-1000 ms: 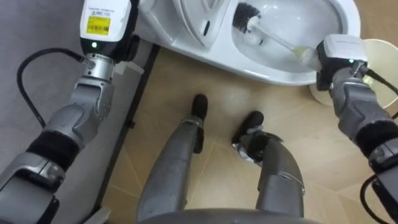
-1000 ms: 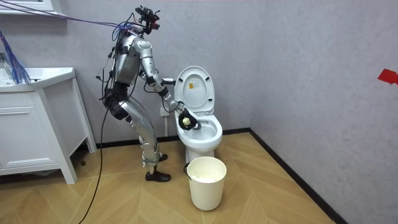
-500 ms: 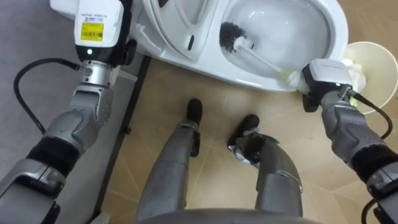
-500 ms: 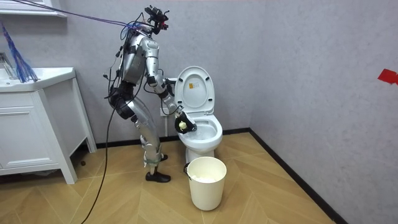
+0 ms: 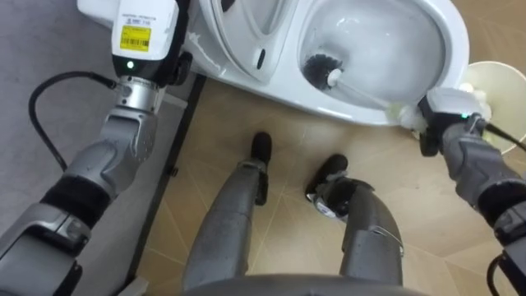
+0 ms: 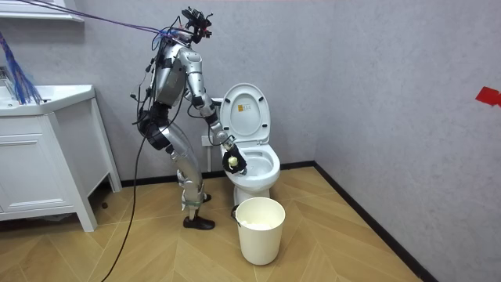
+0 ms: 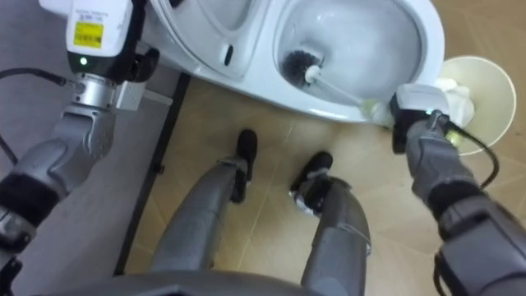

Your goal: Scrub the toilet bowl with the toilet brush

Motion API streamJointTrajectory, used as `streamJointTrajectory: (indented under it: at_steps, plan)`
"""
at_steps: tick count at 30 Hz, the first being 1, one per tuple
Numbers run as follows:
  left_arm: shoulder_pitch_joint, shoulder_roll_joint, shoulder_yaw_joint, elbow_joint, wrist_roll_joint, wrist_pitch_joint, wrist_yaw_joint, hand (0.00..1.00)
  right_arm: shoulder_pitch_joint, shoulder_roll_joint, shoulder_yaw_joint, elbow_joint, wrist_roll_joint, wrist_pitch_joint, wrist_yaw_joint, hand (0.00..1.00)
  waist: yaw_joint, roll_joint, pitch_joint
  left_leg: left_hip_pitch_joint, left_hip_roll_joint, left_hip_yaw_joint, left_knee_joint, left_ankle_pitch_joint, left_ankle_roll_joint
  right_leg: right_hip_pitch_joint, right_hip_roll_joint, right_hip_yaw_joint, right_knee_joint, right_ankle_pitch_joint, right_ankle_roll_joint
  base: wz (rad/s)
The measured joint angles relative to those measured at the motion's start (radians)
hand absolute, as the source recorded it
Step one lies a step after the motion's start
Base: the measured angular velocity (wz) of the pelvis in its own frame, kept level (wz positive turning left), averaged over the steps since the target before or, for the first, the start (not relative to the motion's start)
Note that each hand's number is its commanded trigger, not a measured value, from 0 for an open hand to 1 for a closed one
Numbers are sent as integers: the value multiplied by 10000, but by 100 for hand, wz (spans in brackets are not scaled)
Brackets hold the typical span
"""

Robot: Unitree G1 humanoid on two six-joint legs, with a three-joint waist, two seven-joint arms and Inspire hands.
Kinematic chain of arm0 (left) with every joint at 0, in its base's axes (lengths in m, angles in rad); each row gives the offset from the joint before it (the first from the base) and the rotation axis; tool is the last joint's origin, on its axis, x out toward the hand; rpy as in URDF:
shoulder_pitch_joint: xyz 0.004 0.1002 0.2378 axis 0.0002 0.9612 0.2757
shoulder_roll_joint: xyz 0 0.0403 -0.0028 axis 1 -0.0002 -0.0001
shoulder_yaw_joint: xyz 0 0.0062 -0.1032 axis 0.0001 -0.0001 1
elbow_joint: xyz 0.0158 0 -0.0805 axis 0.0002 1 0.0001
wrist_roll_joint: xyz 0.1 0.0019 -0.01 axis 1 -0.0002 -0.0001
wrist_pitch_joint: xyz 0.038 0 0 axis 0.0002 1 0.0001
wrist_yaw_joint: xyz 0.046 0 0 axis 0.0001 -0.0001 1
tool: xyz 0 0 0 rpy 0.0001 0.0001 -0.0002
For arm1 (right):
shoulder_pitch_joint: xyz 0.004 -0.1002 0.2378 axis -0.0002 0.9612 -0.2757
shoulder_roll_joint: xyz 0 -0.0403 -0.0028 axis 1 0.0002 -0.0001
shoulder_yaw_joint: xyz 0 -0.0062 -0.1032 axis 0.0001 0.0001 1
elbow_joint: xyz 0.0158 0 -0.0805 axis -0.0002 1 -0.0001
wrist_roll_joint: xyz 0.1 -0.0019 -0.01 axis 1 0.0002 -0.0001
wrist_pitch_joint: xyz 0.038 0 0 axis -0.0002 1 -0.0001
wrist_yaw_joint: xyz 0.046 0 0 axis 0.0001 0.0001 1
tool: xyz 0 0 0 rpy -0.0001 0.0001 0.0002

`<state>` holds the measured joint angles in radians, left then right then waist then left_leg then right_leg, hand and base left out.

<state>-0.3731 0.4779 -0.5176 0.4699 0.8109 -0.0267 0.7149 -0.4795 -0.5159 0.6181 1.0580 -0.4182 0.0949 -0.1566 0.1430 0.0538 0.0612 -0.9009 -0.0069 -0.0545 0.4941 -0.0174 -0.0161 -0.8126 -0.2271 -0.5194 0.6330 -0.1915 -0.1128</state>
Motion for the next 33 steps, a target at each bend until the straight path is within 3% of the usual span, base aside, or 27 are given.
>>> streamJointTrajectory:
  at_steps: [4, 7, 11, 15, 20, 22, 24, 26, 33]
  plan:
    - [-307, 15, 35, -33, 3, -32, 307, 0, -740, 64, -297, 781, 2635, -393, 60, 100, -28, -242, 153, -324, -165, 12, 175, 34, -50, -495, -366, 68, 659, -300, -99, 14]
    - [-347, 37, 40, -51, 73, -54, 368, 0, -1141, 39, -995, 1156, 3770, -393, 83, 100, -119, -447, 231, -348, -296, 70, 266, 32, -50, -611, -663, 85, 1096, -529, -133, 17]
    - [-348, 42, 82, -49, 297, -26, 491, 0, -1153, -78, -1008, 1216, 3407, -414, 204, 100, -180, -671, 221, -384, -221, 192, 333, 27, -39, -605, -662, 66, 1144, -556, -114, 4]
    - [-350, 59, 77, 23, 275, -60, 543, 0, -1196, -80, -1008, 1159, 2268, -564, 126, 100, -262, -672, 220, -426, -222, 193, 522, -17, 26, -581, -668, 62, 1158, -503, -79, -5]
    - [-419, 22, 53, 14, 311, -4, 374, 0, -1168, 78, -983, 895, 220, -506, 40, 100, -228, -590, 200, -513, -213, 192, 743, -39, 55, -556, -575, 60, 1121, -398, -18, -5]
    - [-497, -59, 35, 122, 333, -21, 336, 0, -1145, 116, -853, 824, -343, -497, 31, 100, -62, -528, 213, -491, -199, 206, 760, -65, 95, -547, -499, 151, 1071, -369, -20, -7]
    - [-534, -228, 35, 234, 341, -16, 228, 0, -1086, 142, -634, 781, -1031, -469, -26, 100, 72, -379, 197, -460, -154, 228, 784, -92, 137, -501, -373, 272, 966, -289, -6, -8]
    - [-538, -366, 34, 231, 264, -29, 138, 0, -1003, 123, -359, 756, -1620, -179, -160, 100, 251, -123, 187, -468, -94, 234, 801, -97, 136, -449, -275, 260, 808, -225, -16, -9]
    - [-522, -384, 47, 238, 221, -93, 93, 0, -543, 66, -283, 264, -2213, 174, -363, 100, 458, 135, 123, -469, -26, 195, 702, -123, 87, -407, -120, 237, 593, -140, 48, -2]
